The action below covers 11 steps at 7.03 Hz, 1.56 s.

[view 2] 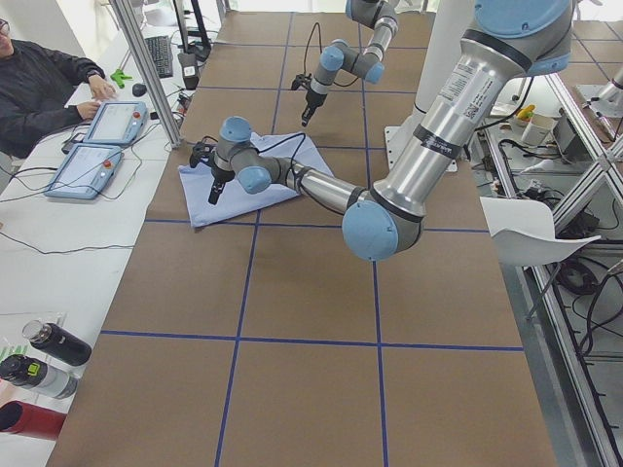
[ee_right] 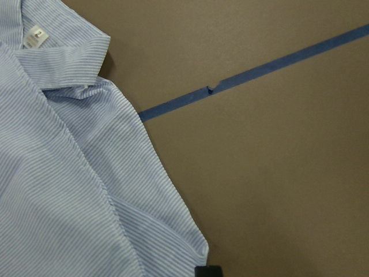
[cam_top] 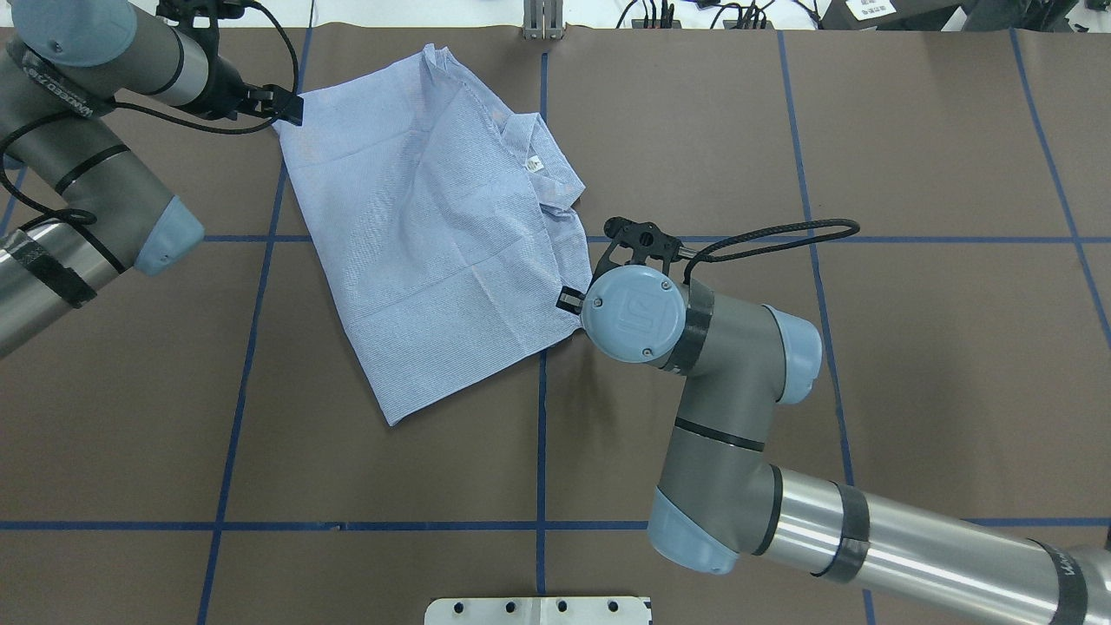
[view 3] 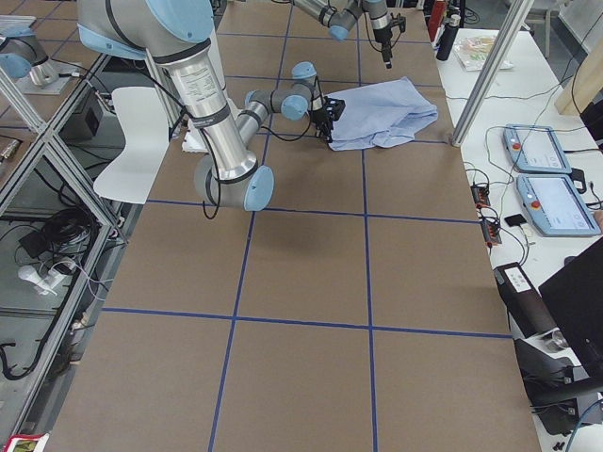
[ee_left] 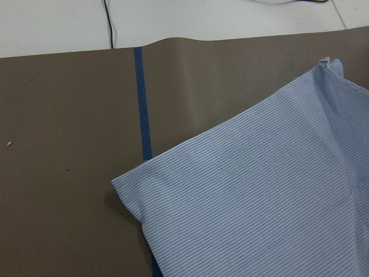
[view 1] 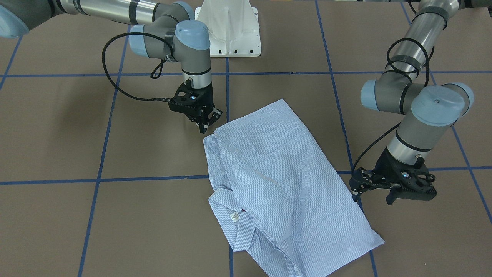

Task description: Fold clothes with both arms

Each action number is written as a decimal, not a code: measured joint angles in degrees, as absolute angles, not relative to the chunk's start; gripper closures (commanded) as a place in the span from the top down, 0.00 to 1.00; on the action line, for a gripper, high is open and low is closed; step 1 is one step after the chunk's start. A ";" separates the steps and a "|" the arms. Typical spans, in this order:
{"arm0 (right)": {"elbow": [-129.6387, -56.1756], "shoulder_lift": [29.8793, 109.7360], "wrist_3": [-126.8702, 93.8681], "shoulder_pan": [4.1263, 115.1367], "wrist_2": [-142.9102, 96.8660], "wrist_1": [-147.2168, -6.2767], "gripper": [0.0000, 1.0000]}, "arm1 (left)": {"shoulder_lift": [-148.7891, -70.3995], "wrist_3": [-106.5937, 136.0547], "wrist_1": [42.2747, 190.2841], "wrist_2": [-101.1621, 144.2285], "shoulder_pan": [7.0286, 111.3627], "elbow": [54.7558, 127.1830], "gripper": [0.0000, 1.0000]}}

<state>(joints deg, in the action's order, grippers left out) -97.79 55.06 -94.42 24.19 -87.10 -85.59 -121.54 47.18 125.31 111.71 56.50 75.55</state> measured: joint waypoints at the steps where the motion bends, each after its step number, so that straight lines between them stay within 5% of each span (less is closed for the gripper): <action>1: -102.29 58.21 -94.56 23.78 -87.10 -86.52 0.00 | -121.54 47.19 125.30 111.71 56.35 75.63 1.00; 2: -104.99 60.14 -94.82 22.84 -86.99 -86.90 0.48 | -121.55 47.45 125.29 111.71 56.27 75.72 1.00; 3: -105.19 60.47 -94.33 21.94 -86.83 -86.84 0.79 | -121.55 48.07 125.31 111.71 56.13 75.89 1.00; 7: -90.81 51.42 -91.83 25.02 -86.62 -81.34 0.71 | -121.55 48.90 125.33 111.69 55.69 76.20 1.00; 9: -88.10 50.64 -91.77 25.59 -86.58 -79.53 0.53 | -121.55 48.95 125.33 111.63 55.64 76.20 1.00; 11: -87.05 50.44 -91.88 25.61 -86.58 -79.23 0.50 | -121.55 48.95 125.33 111.64 55.64 76.19 1.00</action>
<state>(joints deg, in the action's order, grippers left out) -87.05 50.44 -91.88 25.61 -86.58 -79.23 -121.55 48.95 125.33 111.64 55.64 76.19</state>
